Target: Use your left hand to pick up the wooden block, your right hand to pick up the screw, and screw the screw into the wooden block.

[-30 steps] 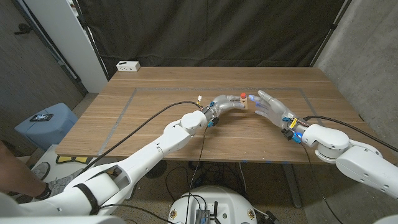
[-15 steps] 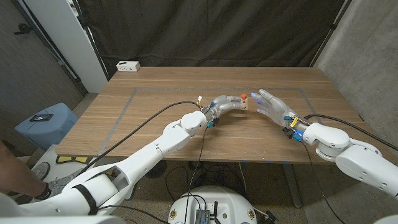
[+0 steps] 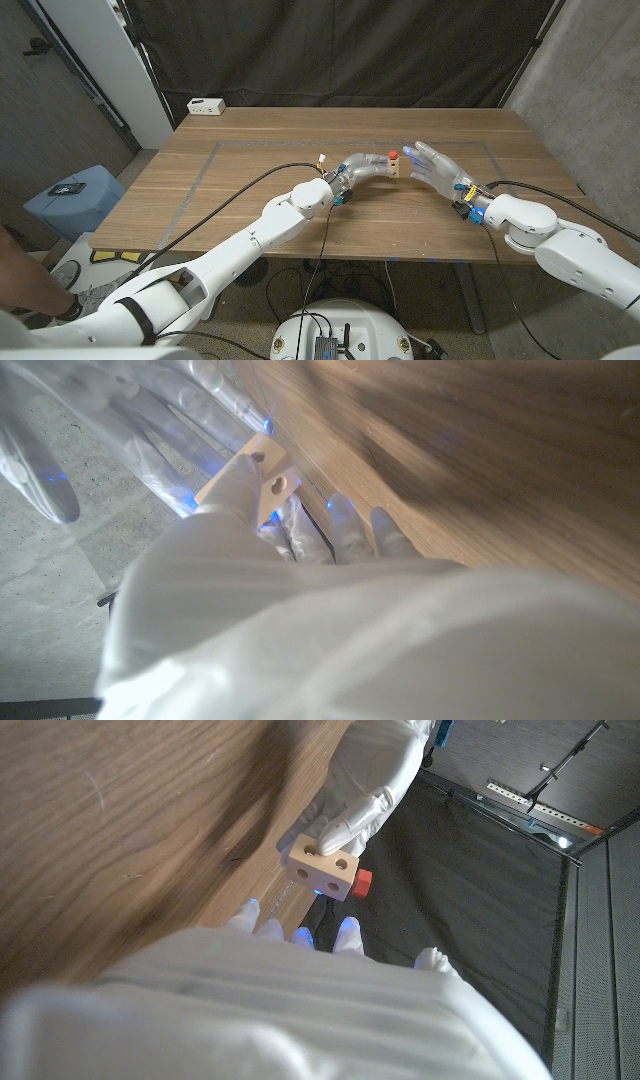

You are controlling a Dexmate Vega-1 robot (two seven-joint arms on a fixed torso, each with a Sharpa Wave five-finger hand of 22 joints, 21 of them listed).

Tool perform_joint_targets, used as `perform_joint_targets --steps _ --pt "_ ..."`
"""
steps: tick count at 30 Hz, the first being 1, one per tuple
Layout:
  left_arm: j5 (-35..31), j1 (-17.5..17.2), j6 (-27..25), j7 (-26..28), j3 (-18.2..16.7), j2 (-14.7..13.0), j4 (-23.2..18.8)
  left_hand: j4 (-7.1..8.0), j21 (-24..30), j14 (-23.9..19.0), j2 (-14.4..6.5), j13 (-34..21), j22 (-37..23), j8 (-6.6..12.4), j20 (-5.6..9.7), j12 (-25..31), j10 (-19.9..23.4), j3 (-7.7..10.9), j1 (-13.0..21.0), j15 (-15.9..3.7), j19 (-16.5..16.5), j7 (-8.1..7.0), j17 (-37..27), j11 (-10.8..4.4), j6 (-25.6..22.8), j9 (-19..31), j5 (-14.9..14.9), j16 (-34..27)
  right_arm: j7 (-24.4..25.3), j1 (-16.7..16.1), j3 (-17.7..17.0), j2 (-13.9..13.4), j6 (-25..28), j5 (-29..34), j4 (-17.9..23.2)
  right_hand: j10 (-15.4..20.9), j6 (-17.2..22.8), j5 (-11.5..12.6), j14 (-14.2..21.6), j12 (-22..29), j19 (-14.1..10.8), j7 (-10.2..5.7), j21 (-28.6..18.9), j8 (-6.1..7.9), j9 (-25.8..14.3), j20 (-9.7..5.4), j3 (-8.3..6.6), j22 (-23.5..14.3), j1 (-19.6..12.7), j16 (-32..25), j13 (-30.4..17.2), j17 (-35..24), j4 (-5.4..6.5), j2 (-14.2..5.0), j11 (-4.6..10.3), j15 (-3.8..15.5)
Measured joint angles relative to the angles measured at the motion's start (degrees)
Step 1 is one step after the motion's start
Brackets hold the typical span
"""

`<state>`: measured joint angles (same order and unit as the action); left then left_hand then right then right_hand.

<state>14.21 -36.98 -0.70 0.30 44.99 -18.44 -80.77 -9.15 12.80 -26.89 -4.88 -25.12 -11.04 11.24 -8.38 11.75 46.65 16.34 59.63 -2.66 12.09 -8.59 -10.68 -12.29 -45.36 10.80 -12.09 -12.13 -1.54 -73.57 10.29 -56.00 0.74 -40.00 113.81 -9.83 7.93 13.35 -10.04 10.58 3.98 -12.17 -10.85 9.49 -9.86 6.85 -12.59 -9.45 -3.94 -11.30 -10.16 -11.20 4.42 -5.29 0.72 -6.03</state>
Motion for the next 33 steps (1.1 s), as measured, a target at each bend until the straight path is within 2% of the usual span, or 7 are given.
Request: perform_joint_targets --steps 20,23,33 --pt "-0.04 0.04 0.26 0.03 -0.11 0.02 0.18 0.06 0.0 0.0 0.0 0.31 0.0 -0.02 0.0 0.11 0.15 0.06 0.0 0.0 0.0 -0.01 0.0 -0.17 0.01 -0.02 0.17 0.0 -2.49 4.81 3.7 0.87 0.74 0.19 -2.28 -0.23 0.03 0.0 0.0 0.0 0.12 -0.02 0.0 0.0 -0.01 0.12 0.0 0.0 0.0 0.0 0.0 0.0 0.0 0.0 -0.23 0.0" --pt "-0.04 -0.07 0.26 0.07 -0.15 -0.06 0.05 0.15 0.0 0.0 0.0 0.31 0.0 -0.02 0.0 0.12 0.15 0.15 0.0 0.0 0.0 -0.01 0.0 -0.17 0.01 -0.02 0.21 0.0 -2.73 5.2 4.11 0.97 0.76 0.19 -2.44 0.01 0.03 0.0 0.0 0.0 0.12 -0.02 0.0 0.27 -0.01 0.12 0.0 0.0 0.02 0.0 0.0 0.0 0.0 0.02 -0.64 0.0" --pt "-0.01 -0.4 0.27 0.18 -0.23 -0.33 -0.53 0.15 0.0 0.0 0.23 0.28 0.0 -0.03 0.0 0.14 0.1 0.16 0.23 0.0 0.0 -0.01 0.0 -0.13 0.01 0.01 0.27 0.0 -2.95 5.66 4.85 1.05 0.62 0.24 -2.61 0.01 0.03 0.0 0.0 0.0 0.12 -0.02 0.0 0.27 -0.01 0.11 0.0 0.0 0.24 0.0 0.0 0.0 0.0 0.24 -0.64 0.0"
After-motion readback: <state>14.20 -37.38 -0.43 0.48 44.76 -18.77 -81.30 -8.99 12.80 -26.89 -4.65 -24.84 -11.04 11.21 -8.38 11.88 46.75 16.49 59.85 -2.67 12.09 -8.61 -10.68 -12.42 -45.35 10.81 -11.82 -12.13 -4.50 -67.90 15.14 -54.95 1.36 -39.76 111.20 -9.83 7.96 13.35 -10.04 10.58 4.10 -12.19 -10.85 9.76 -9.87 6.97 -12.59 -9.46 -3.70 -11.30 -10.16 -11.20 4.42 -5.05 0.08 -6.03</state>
